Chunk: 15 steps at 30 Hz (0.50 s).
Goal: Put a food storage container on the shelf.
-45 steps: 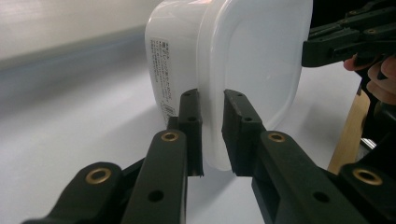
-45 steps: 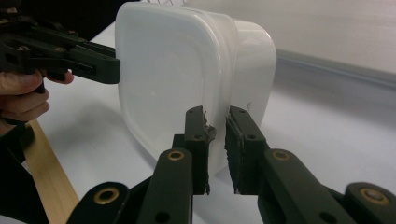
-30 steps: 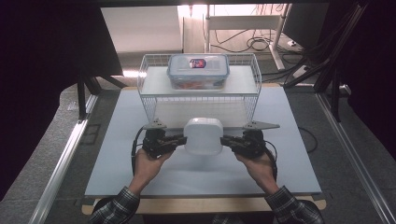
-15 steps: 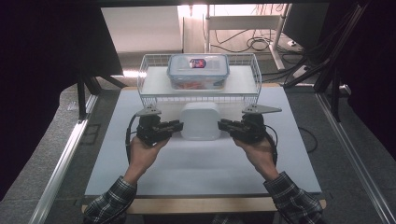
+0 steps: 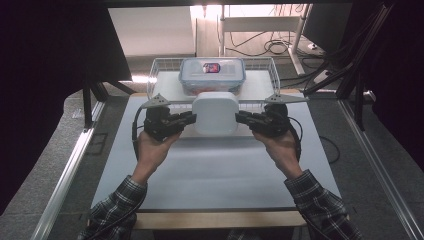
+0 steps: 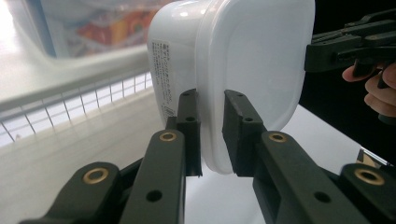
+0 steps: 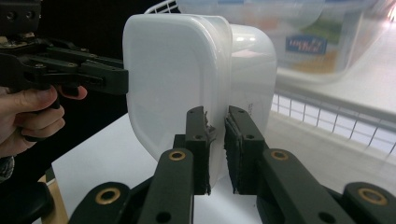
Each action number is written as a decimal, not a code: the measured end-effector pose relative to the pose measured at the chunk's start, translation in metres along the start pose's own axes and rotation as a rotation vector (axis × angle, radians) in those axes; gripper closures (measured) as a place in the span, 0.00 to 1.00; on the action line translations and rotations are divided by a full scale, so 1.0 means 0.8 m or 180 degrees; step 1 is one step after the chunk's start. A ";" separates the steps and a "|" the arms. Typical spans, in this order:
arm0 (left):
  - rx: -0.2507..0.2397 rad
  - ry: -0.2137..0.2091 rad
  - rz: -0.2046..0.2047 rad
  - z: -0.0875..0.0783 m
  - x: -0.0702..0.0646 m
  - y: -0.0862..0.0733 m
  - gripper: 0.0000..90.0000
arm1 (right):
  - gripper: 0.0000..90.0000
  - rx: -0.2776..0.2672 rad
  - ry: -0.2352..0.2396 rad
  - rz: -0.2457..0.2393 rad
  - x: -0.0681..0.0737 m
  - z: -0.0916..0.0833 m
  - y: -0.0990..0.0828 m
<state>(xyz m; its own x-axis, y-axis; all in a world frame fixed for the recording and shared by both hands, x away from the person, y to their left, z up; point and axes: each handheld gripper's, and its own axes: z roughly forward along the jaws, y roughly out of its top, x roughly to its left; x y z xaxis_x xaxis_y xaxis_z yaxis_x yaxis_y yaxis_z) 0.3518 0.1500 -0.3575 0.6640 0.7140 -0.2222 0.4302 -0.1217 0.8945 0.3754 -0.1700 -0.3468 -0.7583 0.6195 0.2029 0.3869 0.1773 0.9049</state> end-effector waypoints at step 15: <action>-0.0130 0.0025 0.0118 -0.018 0.001 0.058 0.86 | 0.88 -0.0128 0.0017 -0.0022 -0.002 -0.007 0.058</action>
<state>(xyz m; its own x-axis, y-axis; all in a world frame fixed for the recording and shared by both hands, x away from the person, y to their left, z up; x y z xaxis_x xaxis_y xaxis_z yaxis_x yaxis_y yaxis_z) 0.3634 0.1545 -0.3103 0.6742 0.7149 -0.1855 0.3799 -0.1203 0.9172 0.3918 -0.1672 -0.3030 -0.7637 0.6143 0.1985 0.3604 0.1506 0.9206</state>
